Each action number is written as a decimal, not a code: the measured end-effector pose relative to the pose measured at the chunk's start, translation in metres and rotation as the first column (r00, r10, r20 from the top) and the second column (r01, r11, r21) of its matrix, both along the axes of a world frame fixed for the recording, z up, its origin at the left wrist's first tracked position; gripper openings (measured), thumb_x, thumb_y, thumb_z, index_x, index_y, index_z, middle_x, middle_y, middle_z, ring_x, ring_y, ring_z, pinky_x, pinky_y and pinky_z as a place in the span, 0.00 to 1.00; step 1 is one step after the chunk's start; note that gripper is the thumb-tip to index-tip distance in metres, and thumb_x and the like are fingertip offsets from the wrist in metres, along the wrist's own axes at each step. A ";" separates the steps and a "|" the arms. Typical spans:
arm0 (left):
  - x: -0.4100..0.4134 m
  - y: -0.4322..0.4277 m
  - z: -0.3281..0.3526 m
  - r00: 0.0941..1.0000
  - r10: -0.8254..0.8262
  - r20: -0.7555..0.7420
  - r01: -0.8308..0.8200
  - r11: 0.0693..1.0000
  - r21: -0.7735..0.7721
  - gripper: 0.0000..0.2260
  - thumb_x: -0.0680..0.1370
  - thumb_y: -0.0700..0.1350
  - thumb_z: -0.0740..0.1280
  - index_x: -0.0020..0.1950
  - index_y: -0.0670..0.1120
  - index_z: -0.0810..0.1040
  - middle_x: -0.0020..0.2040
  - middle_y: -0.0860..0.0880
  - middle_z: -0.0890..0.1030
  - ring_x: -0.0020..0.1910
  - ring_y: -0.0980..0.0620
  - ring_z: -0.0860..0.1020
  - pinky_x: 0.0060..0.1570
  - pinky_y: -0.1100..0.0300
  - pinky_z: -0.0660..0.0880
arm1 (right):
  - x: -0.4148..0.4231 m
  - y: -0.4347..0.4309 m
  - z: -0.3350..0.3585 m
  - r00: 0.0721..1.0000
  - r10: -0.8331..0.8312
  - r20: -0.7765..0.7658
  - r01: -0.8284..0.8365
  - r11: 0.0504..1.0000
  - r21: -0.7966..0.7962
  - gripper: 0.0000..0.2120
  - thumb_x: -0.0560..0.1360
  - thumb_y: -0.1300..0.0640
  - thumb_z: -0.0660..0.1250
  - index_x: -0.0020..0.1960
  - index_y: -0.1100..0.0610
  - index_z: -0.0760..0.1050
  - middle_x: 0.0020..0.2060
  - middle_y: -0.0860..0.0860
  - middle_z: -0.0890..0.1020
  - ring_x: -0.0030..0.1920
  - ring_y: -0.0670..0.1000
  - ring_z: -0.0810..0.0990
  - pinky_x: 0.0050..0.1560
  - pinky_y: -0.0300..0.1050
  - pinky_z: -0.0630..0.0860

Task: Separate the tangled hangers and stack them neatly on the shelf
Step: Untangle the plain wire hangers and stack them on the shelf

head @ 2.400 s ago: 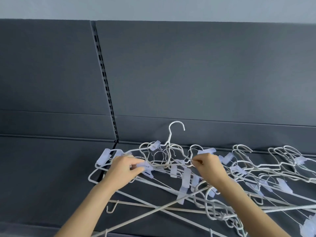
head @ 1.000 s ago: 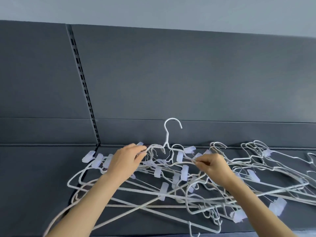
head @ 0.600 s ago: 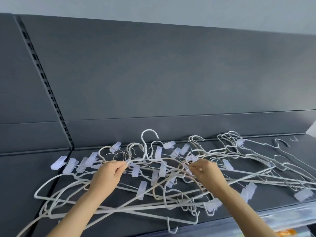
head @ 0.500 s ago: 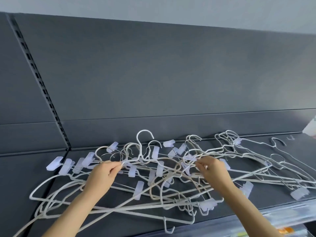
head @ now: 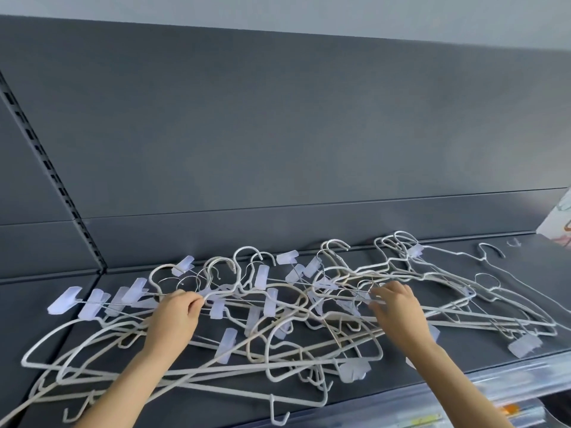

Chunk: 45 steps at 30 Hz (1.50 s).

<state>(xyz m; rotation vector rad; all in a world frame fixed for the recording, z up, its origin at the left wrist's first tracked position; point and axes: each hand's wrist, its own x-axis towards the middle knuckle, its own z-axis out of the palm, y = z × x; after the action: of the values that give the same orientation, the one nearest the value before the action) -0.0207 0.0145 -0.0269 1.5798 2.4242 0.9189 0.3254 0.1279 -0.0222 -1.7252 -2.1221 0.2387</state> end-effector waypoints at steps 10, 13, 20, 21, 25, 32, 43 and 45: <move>0.012 0.006 0.002 1.000 0.024 -0.012 -0.023 0.999 0.026 0.06 0.76 0.38 0.65 0.46 0.39 0.81 0.39 0.46 0.77 0.39 0.46 0.75 0.41 0.55 0.70 | 0.008 0.019 0.003 0.998 0.010 -0.060 -0.025 0.967 -0.252 0.12 0.73 0.59 0.65 0.57 0.57 0.76 0.59 0.54 0.71 0.50 0.56 0.76 0.54 0.44 0.70; 0.012 0.003 0.006 1.000 0.020 0.008 -0.020 0.999 0.044 0.06 0.76 0.37 0.64 0.47 0.39 0.81 0.39 0.48 0.75 0.41 0.47 0.74 0.43 0.56 0.69 | 0.006 0.025 0.014 0.991 0.074 -0.113 -0.099 0.966 -0.237 0.03 0.70 0.61 0.69 0.44 0.56 0.79 0.52 0.53 0.73 0.49 0.51 0.74 0.49 0.37 0.66; 0.007 -0.009 0.014 0.998 0.018 0.058 -0.022 0.997 0.072 0.07 0.77 0.39 0.62 0.48 0.40 0.80 0.40 0.48 0.79 0.41 0.49 0.77 0.41 0.57 0.70 | -0.010 0.031 0.054 0.946 0.129 -0.297 -0.129 0.991 0.020 0.05 0.71 0.68 0.66 0.37 0.61 0.78 0.42 0.53 0.74 0.39 0.52 0.72 0.36 0.35 0.65; 0.005 -0.010 0.016 0.998 0.017 0.065 -0.022 0.997 0.076 0.07 0.77 0.39 0.62 0.48 0.40 0.80 0.40 0.48 0.79 0.40 0.49 0.77 0.41 0.57 0.71 | -0.014 0.031 0.057 0.932 0.126 -0.340 -0.114 0.992 0.057 0.04 0.71 0.68 0.66 0.39 0.64 0.79 0.43 0.53 0.74 0.41 0.53 0.72 0.39 0.39 0.64; -0.003 -0.018 0.026 0.999 0.030 0.039 -0.033 0.995 0.092 0.08 0.77 0.39 0.62 0.46 0.40 0.80 0.40 0.45 0.83 0.41 0.45 0.79 0.44 0.49 0.75 | -0.037 0.036 0.052 0.923 0.130 -0.363 -0.106 0.991 0.084 0.03 0.72 0.67 0.65 0.42 0.66 0.78 0.45 0.53 0.72 0.45 0.53 0.71 0.46 0.40 0.63; -0.038 -0.051 0.052 0.982 0.185 -0.030 -0.181 0.978 0.100 0.09 0.77 0.38 0.61 0.46 0.40 0.82 0.42 0.43 0.83 0.43 0.40 0.79 0.46 0.48 0.73 | -0.082 0.026 0.027 0.864 0.253 -0.435 -0.238 0.967 0.090 0.06 0.74 0.69 0.62 0.40 0.61 0.71 0.46 0.54 0.69 0.47 0.53 0.68 0.48 0.41 0.63; -0.062 -0.106 0.075 0.907 0.420 0.039 -0.420 0.894 0.154 0.09 0.77 0.37 0.62 0.49 0.40 0.82 0.44 0.42 0.83 0.47 0.39 0.79 0.47 0.48 0.73 | -0.088 0.043 0.019 0.927 0.228 -0.296 -0.266 0.959 -0.096 0.01 0.73 0.65 0.64 0.43 0.61 0.74 0.50 0.58 0.72 0.50 0.61 0.73 0.49 0.45 0.66; -0.060 -0.107 0.075 0.914 0.403 0.044 -0.405 0.903 0.141 0.09 0.77 0.38 0.62 0.46 0.39 0.82 0.38 0.44 0.79 0.42 0.40 0.78 0.46 0.46 0.74 | -0.094 0.046 0.015 0.959 0.238 -0.152 -0.265 0.946 -0.187 0.12 0.74 0.57 0.65 0.55 0.60 0.76 0.60 0.62 0.71 0.57 0.63 0.70 0.57 0.50 0.69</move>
<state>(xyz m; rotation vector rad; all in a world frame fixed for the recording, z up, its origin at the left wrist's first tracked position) -0.0804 -0.0928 0.0481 1.1103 2.7897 1.1903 0.2314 0.1735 -0.0072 -1.4924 -2.2855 0.6449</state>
